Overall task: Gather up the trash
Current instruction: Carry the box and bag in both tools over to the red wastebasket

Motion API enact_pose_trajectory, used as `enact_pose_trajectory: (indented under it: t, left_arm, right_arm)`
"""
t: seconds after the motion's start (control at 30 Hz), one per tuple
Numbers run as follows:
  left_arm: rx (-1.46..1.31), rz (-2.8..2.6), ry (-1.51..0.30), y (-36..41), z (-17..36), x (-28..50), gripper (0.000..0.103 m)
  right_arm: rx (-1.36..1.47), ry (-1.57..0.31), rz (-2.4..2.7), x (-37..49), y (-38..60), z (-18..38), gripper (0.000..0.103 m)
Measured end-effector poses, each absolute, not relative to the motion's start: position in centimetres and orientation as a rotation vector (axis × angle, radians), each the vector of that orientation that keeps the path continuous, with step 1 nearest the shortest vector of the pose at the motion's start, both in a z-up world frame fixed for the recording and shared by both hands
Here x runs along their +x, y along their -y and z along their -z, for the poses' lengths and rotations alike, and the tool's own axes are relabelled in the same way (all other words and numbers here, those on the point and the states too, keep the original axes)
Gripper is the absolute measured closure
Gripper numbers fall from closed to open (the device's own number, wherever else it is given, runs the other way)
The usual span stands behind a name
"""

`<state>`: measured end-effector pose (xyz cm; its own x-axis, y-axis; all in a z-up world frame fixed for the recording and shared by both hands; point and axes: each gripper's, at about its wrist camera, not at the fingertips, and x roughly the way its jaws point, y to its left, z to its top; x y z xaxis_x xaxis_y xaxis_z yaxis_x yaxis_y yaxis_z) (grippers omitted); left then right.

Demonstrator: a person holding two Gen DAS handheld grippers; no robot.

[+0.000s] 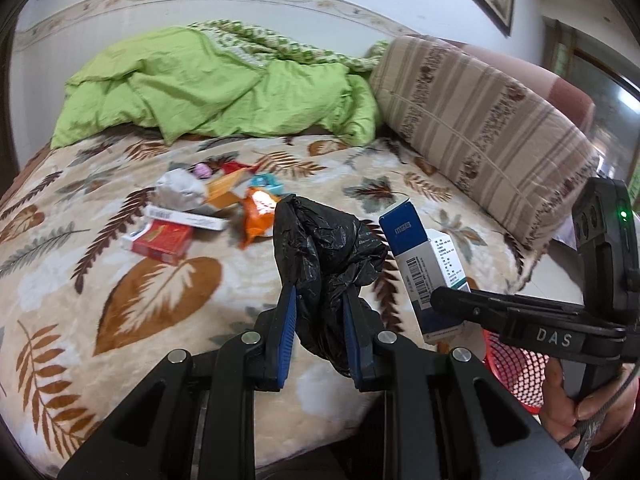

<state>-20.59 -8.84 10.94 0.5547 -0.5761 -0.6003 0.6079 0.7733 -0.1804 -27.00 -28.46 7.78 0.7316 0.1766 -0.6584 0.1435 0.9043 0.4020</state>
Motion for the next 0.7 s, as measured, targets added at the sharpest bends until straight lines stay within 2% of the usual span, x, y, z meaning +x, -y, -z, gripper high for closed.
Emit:
enact_pose_trajectory:
  t: [0.37, 0.7]
  left_arm:
    - [0.118, 0.846, -0.697, 13.9, -11.8, -23.5, 0.082]
    - [0.228, 1.084, -0.794, 21.9, -10.6, -27.7, 0.082]
  right_arm:
    - [0.53, -0.756, 0.114, -32.2, 33.5, -7.8, 0.063]
    - [0.642, -0.786, 0.333, -39.4, 39.8, -5.6, 0.062]
